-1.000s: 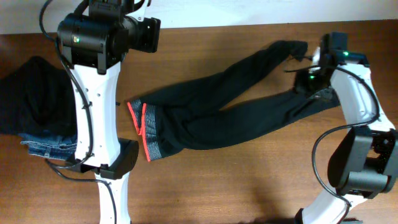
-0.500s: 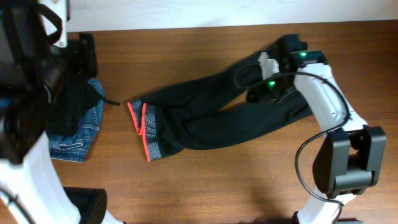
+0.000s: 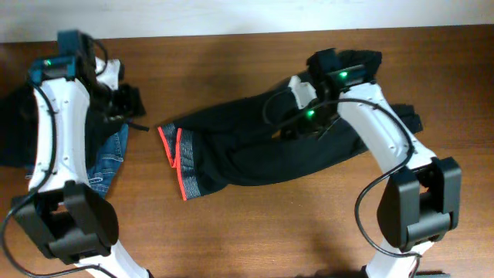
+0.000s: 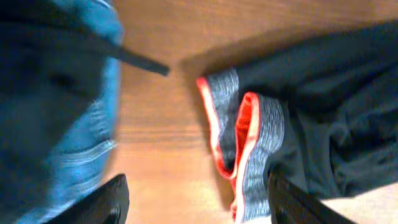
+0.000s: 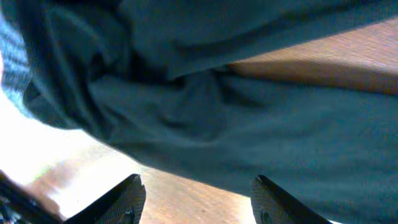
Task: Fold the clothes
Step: 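Move the left gripper to the red waistband near the folded legs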
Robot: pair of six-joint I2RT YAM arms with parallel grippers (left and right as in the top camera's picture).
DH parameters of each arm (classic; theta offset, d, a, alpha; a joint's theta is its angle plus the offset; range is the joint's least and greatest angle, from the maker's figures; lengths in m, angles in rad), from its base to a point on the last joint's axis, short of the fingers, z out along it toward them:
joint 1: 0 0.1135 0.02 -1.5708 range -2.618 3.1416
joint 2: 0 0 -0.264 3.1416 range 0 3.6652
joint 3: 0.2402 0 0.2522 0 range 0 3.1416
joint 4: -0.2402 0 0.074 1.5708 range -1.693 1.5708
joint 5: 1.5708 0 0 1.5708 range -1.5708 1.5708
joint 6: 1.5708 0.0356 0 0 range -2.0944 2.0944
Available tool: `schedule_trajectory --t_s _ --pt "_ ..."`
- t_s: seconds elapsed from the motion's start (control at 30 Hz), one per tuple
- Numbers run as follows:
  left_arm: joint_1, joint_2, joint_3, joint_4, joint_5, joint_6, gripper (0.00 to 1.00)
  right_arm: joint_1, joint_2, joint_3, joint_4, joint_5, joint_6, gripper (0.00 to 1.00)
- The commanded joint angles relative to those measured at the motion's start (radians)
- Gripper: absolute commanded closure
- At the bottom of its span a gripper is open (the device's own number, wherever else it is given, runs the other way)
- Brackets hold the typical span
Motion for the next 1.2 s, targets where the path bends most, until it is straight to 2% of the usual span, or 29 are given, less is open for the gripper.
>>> schedule_trajectory --t_s 0.0,0.1,0.23,0.4,0.47,0.7,0.9,1.1,1.17 --pt "0.010 -0.035 -0.208 0.137 0.221 0.017 0.29 0.064 -0.048 0.002 -0.002 0.012 -0.014 0.40" --pt "0.010 -0.034 -0.344 0.263 0.297 0.002 0.29 0.096 -0.048 0.002 -0.003 0.014 -0.013 0.40" --pt "0.011 -0.033 -0.481 0.435 0.299 -0.051 0.29 0.135 -0.048 0.002 -0.006 0.014 -0.010 0.40" --pt "0.011 -0.031 -0.538 0.555 0.285 -0.099 0.36 0.189 -0.048 0.002 -0.005 0.015 -0.010 0.41" --pt "0.011 -0.027 -0.538 0.565 0.269 -0.116 0.36 0.208 -0.048 0.002 -0.003 0.014 -0.010 0.41" --pt "0.010 -0.004 -0.541 0.635 0.219 -0.161 0.47 0.266 -0.048 0.002 0.009 0.034 -0.009 0.41" --pt "-0.025 0.006 -0.542 0.639 0.172 -0.167 0.50 0.277 -0.048 0.002 0.022 0.034 -0.009 0.41" --pt "-0.103 0.001 -0.475 0.581 0.075 -0.097 0.51 0.277 -0.048 0.002 0.020 0.060 -0.009 0.41" --pt "-0.153 0.000 -0.409 0.509 -0.046 -0.053 0.50 0.276 -0.048 0.002 0.024 0.060 -0.009 0.41"
